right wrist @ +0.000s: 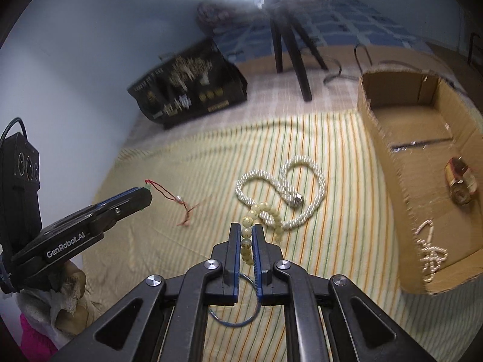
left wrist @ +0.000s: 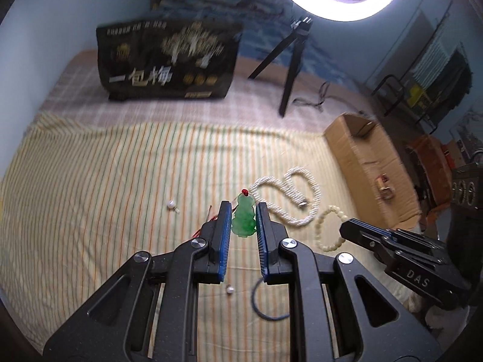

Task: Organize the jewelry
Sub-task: 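Carry the bracelet with the right tool into the box while the left tool releases the pendant there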

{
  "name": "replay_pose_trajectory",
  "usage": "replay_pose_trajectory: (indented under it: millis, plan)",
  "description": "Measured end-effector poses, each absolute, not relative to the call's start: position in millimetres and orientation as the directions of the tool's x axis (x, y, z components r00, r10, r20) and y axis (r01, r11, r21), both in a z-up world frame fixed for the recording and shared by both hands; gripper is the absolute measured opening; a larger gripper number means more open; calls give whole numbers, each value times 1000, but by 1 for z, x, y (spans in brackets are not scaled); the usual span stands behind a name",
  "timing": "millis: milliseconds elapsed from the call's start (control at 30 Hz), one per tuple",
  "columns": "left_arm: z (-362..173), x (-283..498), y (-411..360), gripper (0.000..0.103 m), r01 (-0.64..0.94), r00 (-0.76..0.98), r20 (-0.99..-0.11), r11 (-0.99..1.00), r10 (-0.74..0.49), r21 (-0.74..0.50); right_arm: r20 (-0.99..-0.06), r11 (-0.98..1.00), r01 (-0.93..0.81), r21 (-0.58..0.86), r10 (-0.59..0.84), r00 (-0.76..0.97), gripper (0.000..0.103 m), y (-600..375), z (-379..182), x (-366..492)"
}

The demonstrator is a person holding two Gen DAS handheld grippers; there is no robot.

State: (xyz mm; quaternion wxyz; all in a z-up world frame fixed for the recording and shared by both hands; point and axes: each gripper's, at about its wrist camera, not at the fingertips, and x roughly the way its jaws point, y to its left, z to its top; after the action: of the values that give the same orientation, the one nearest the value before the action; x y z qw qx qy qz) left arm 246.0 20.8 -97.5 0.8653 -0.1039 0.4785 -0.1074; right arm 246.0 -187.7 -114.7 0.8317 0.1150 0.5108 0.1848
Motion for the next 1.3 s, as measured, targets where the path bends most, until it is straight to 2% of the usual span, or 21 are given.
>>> replay_pose_trajectory:
  millis: [267,567,967,1300]
  plan:
    - [-56,240,1,15,150,568,-740,930,-360,-337,-752,904,-174,390,422,506,5,-224,-74,236]
    - [-31,243,-41,15,237,578,-702,909,-416,-344,-715,912,-99,398,376,590,5,-285,-50,232]
    - [-20,273,-116,15,333,552,-686,880,-473,-339,-741,934,-4,357,286,607,5,-354,-58,230]
    - [-21,304,-181,15,403,524,-690,859,-498,-314,-771,934,32,357,275,574,5,-384,-79,232]
